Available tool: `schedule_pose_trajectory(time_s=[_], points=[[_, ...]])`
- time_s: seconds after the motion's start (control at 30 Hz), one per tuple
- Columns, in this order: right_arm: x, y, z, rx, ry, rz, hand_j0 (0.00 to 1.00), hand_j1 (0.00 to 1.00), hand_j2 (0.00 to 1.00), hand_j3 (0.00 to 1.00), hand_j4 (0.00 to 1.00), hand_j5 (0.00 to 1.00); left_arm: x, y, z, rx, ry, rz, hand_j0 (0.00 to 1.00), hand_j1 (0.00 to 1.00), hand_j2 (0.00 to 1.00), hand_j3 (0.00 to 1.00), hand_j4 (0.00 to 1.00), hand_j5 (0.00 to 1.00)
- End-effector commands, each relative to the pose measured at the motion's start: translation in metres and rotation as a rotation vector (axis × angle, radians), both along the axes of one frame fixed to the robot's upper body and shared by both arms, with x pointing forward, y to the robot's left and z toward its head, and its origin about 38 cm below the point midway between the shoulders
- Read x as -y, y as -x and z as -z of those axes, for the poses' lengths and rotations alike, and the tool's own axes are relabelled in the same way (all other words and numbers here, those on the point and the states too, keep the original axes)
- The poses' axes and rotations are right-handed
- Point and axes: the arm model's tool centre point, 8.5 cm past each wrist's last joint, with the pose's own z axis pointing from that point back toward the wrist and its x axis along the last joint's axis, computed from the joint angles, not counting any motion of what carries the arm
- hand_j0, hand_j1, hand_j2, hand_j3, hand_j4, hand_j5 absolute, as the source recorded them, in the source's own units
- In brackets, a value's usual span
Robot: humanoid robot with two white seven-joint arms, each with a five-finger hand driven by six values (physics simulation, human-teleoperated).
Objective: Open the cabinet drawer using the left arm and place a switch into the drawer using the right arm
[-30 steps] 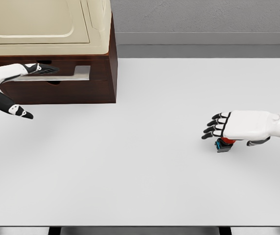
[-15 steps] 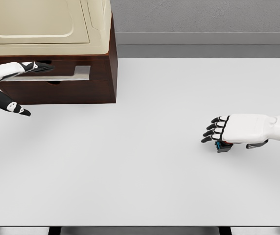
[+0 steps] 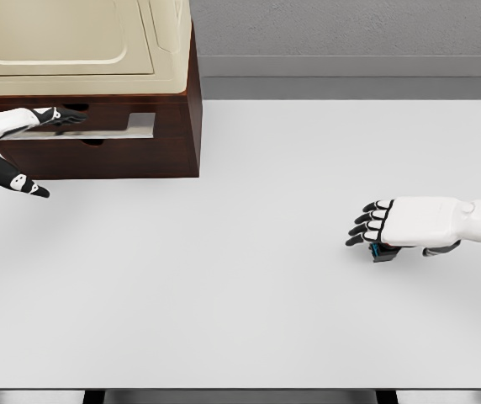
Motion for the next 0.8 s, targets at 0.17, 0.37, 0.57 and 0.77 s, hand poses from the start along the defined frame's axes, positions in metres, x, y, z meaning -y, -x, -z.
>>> schedule_pose_trajectory(time_s=[0.17,0.37,0.57,0.77], points=[[0.000,0.000,0.000,-0.001,-0.003,0.003,1.00,1.00,1.00,1.00,1.00,1.00,-0.001,-0.001,0.002,0.001,-0.009,-0.003,0.98,0.98,0.98,0.98,0.98,0.98],[0.000,0.000,0.000,-0.001,-0.001,0.003,1.00,1.00,1.00,1.00,1.00,1.00,0.000,-0.001,0.004,-0.002,-0.007,-0.003,0.91,0.91,0.91,0.91,0.91,0.91],[-0.001,0.000,0.001,-0.001,-0.003,0.000,1.00,1.00,1.00,1.00,1.00,1.00,-0.001,-0.004,0.011,-0.004,-0.019,-0.013,0.91,0.91,0.91,0.91,0.91,0.91],[-0.001,0.000,0.005,-0.008,0.007,0.000,1.00,1.00,1.00,1.00,1.00,1.00,-0.001,-0.004,0.012,-0.006,-0.021,-0.012,0.80,0.80,0.80,0.80,0.80,0.80]])
